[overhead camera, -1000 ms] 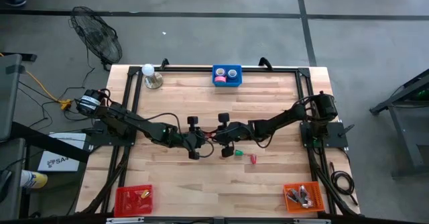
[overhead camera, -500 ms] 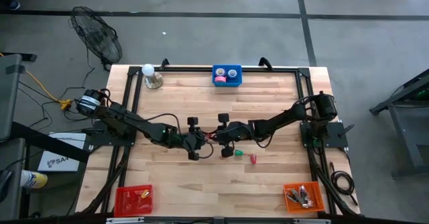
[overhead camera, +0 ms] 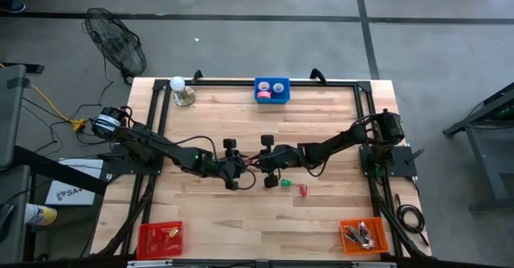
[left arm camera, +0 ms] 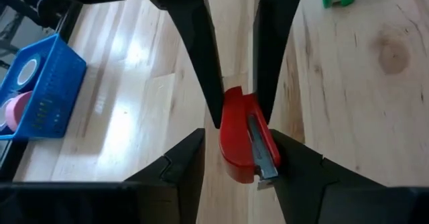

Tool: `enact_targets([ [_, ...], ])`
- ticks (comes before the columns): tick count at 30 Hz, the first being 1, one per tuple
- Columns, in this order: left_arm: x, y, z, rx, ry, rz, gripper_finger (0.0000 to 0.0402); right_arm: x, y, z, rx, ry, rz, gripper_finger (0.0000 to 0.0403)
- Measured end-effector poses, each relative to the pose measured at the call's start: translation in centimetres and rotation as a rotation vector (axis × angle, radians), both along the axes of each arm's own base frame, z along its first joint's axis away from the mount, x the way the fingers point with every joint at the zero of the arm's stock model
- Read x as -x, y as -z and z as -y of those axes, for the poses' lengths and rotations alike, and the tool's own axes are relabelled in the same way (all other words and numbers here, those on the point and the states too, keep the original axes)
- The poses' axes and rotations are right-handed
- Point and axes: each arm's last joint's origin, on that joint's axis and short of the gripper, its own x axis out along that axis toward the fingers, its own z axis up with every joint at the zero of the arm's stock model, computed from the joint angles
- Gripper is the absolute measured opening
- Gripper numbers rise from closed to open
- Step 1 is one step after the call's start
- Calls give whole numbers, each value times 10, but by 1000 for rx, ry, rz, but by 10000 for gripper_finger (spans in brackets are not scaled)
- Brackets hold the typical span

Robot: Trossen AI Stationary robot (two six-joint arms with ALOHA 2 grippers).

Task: Pick and place Stapler, Stapler remover, tape
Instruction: Put the top red stapler into the red bin

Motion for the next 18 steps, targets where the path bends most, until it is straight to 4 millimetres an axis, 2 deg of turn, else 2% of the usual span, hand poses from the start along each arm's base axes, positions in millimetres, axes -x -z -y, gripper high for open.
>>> enact_targets([
  [18,-3,-6,1,-2,-1,-7,151,1,3,6,-24,9,-37,57],
])
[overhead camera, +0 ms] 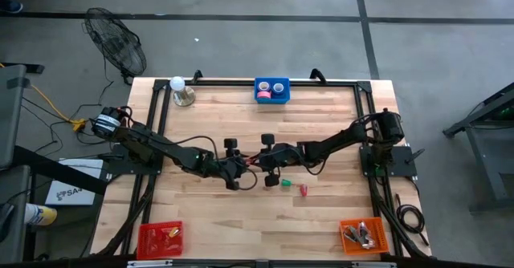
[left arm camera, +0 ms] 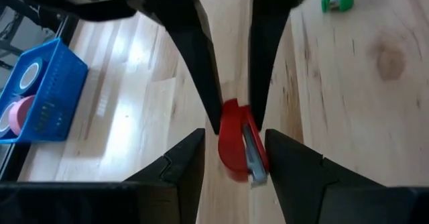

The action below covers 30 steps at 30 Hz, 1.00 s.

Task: Pick and place Stapler, Stapler remover, tape
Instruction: Put the top red stapler into the red bin

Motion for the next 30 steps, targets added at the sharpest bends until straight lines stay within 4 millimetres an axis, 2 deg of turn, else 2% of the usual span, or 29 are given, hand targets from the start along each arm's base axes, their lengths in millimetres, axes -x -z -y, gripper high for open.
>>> enact_targets([
  [17,2,2,-1,12,-18,-23,150,0,0,0,-2,-2,3,57],
  [20,2,2,-1,15,-20,-22,137,0,0,0,-3,-2,4,57],
  [26,2,2,0,38,-22,-16,86,0,0,0,-2,1,1,57],
  [30,2,2,0,56,-26,-12,81,0,0,0,-3,1,0,57],
])
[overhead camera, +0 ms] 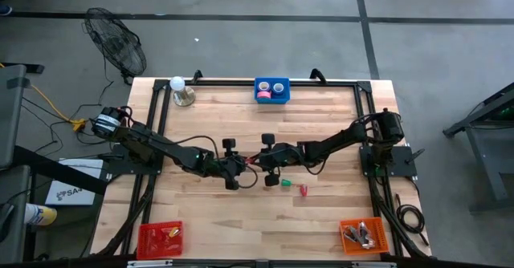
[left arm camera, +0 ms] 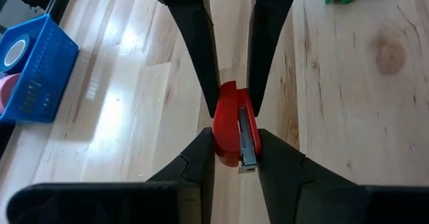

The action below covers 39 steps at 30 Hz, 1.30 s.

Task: Pick and place Stapler, Stapler remover, tape
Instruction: Put the top red stapler into the red bin

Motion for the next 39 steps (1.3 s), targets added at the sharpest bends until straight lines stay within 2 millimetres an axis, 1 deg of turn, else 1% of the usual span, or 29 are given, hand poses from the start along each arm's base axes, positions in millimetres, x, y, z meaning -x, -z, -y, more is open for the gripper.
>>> enact_targets([
  [8,0,0,0,5,3,0,82,0,0,0,1,0,-5,64],
  [19,0,0,-1,-15,-8,-3,81,2,3,2,14,54,-33,116],
  [24,1,0,-1,-16,-12,-3,81,2,4,3,18,67,-49,135],
  [26,1,0,-1,-18,-15,-4,81,4,7,5,34,100,-77,140],
  [29,2,1,-1,-28,-21,-17,81,7,10,8,51,134,-135,150],
  [34,6,4,-4,-63,-93,-46,81,13,15,19,22,172,-222,162],
  [39,13,9,-7,-60,-167,-101,81,14,16,32,15,213,-247,165],
])
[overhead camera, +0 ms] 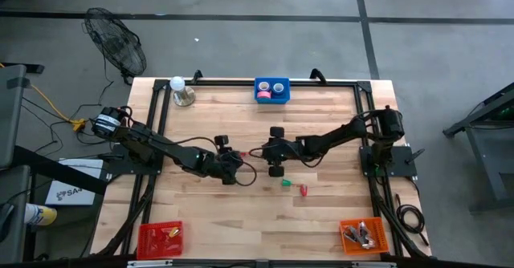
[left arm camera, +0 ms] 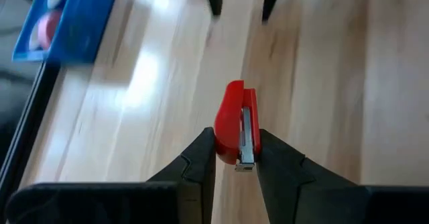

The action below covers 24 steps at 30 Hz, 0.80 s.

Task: Pick and place Stapler, Stapler remover, tape
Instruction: Put the top red stapler into the red bin

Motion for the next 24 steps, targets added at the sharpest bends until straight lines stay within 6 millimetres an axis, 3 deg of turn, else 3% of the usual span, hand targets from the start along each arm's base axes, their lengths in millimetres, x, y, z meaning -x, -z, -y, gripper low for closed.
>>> enact_targets([
  [15,21,10,-8,-7,-209,-106,81,6,0,69,-4,20,-8,165],
  [24,27,12,-9,15,-283,-115,81,29,14,99,-56,21,95,165],
])
